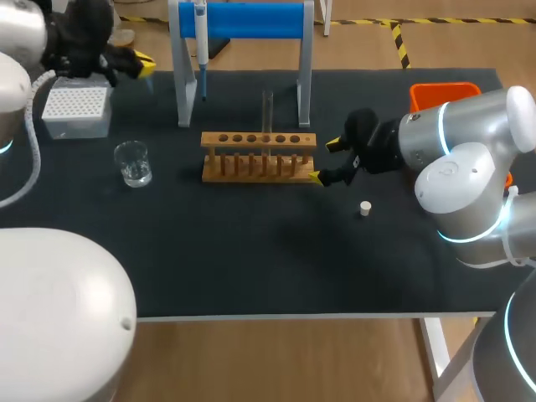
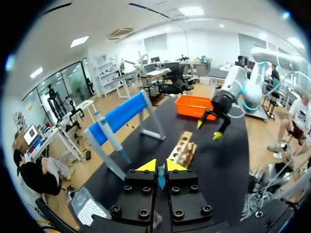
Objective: Invert the test tube, pick up the pipette, mount the tip to pipette, aspirate from beaker and dispense into the tube, eject the tip, return the pipette, and cap with the stopper.
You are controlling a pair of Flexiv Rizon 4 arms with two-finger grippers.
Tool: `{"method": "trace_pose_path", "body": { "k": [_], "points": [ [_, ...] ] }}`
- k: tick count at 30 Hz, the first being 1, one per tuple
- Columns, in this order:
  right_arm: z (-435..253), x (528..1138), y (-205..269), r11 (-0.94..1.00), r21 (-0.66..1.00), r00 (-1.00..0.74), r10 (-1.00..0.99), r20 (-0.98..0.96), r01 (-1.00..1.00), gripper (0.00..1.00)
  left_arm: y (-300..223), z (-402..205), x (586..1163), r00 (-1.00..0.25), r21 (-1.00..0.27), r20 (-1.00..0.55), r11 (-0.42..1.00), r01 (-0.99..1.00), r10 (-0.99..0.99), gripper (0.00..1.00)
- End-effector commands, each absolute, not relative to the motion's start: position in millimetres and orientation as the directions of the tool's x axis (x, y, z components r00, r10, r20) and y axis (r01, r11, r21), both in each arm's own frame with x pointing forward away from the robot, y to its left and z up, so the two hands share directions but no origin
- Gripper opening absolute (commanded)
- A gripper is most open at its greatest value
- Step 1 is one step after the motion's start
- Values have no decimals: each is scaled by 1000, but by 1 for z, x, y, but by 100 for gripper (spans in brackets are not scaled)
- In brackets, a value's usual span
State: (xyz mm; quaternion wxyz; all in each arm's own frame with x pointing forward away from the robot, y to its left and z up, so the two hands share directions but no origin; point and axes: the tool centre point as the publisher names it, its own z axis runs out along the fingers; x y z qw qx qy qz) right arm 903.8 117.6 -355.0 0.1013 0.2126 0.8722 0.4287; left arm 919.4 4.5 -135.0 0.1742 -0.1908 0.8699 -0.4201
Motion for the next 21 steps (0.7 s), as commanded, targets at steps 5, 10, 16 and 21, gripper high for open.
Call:
{"method": "trace_pose_path", "body": {
  "k": [5,10,16,21],
  "points": [
    [-355,904,117,541,792,-890,456,6,283,100,-62,-123,874,-879,-753,-148,627,-197,-454,0],
    [-355,904,117,541,792,-890,456,6,283,100,-93,-120,860,-896,-741,-127,641,-199,-425,0],
    [-355,904,117,541,792,-890,456,6,283,100,-136,-114,842,-919,-753,-77,626,-201,-388,0],
    [-355,904,117,541,792,-890,456,6,283,100,-149,-112,836,-921,-779,-48,592,-207,-386,0]
  ]
}}
